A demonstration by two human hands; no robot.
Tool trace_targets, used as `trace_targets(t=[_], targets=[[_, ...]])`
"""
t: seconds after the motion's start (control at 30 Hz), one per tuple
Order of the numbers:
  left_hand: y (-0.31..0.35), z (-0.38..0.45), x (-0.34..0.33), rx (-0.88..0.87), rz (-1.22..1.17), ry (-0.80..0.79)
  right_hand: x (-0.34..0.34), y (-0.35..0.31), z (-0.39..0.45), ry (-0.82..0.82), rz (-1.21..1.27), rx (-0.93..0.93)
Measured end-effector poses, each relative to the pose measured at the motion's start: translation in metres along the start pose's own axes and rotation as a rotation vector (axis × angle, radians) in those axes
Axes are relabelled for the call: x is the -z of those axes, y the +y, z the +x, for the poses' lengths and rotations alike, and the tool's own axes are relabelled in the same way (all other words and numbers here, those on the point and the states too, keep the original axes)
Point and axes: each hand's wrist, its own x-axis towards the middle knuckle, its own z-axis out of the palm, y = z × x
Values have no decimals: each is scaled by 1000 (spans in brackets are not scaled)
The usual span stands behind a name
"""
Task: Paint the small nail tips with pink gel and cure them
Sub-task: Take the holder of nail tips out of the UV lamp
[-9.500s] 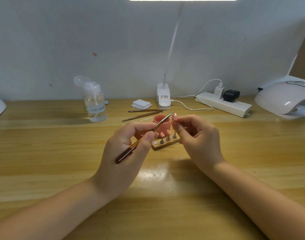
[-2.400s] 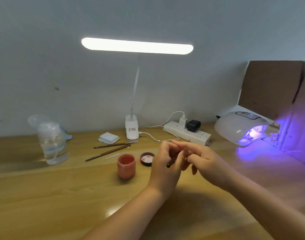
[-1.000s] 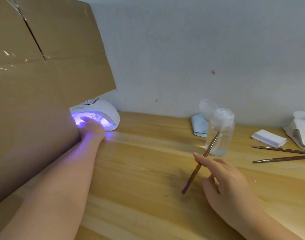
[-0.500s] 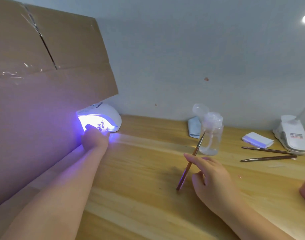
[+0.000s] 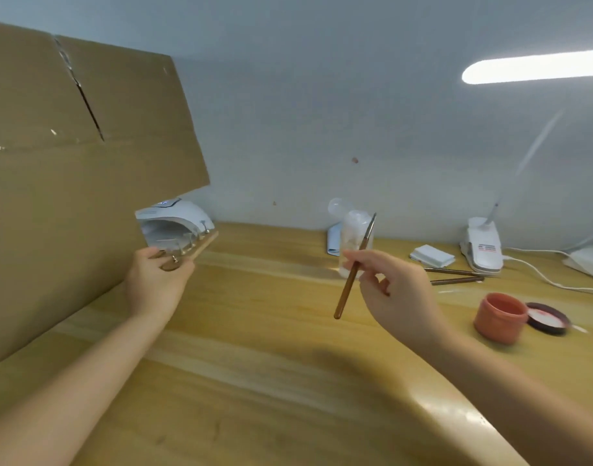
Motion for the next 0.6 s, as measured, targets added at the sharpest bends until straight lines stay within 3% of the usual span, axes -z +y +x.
trace_targets(t=[0.17, 0.37, 0.5, 0.6], targets=[[78, -75, -20, -153, -216, -167, 69, 23, -37, 113, -155, -32], [158, -172, -64, -211, -539, -747, 137, 61, -65, 342, -183, -200], [166, -211, -91, -237, -551, -979, 161, 81, -80, 463, -221, -236], [152, -227, -102, -276, -459, -1036, 164, 90, -91, 492, -184, -218]])
